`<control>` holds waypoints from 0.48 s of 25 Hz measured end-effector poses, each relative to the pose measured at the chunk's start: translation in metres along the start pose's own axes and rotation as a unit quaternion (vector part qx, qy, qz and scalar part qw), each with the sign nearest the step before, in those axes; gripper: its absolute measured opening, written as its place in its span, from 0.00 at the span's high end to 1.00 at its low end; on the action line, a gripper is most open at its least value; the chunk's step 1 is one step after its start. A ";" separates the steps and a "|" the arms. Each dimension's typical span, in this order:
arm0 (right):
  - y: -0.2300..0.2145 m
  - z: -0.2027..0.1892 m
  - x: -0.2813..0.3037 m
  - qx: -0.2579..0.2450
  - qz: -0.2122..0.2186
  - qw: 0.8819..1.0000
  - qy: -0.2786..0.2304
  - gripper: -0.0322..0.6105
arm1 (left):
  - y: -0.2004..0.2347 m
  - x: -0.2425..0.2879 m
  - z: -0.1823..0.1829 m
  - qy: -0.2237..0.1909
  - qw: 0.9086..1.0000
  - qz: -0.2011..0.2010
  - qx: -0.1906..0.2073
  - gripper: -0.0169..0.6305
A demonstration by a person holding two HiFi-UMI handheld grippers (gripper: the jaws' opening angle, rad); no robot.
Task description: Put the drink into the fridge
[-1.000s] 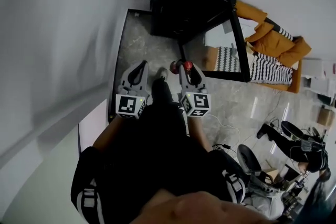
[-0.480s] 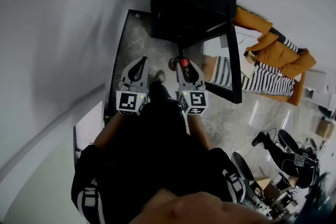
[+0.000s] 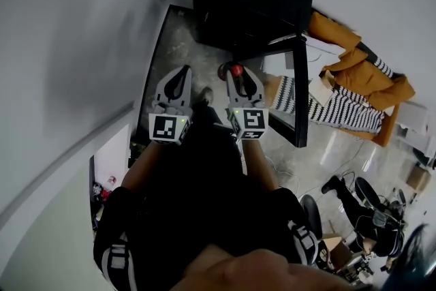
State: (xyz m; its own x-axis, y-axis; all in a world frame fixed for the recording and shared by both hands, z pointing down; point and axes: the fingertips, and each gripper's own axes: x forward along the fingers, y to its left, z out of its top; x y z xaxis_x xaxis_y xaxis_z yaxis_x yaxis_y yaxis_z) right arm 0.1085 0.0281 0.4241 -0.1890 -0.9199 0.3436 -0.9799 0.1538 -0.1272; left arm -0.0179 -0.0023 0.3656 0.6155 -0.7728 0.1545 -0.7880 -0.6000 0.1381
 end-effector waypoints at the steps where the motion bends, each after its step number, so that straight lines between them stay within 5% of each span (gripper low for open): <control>1: -0.002 0.001 0.002 -0.002 0.000 1.000 0.003 0.75 | 0.001 0.001 0.000 0.001 1.000 0.003 -0.003 0.97; 12: -0.022 -0.002 0.044 -0.018 -0.018 1.000 0.001 0.75 | 0.021 0.030 -0.016 0.005 1.000 -0.017 -0.010 0.97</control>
State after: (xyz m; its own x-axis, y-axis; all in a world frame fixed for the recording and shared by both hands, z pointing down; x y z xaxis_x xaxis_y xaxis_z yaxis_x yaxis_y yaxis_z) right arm 0.1220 -0.0148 0.4436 -0.1544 -0.9244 0.3489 -0.9876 0.1342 -0.0815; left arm -0.0158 -0.0350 0.3891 0.6414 -0.7503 0.1603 -0.7669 -0.6209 0.1626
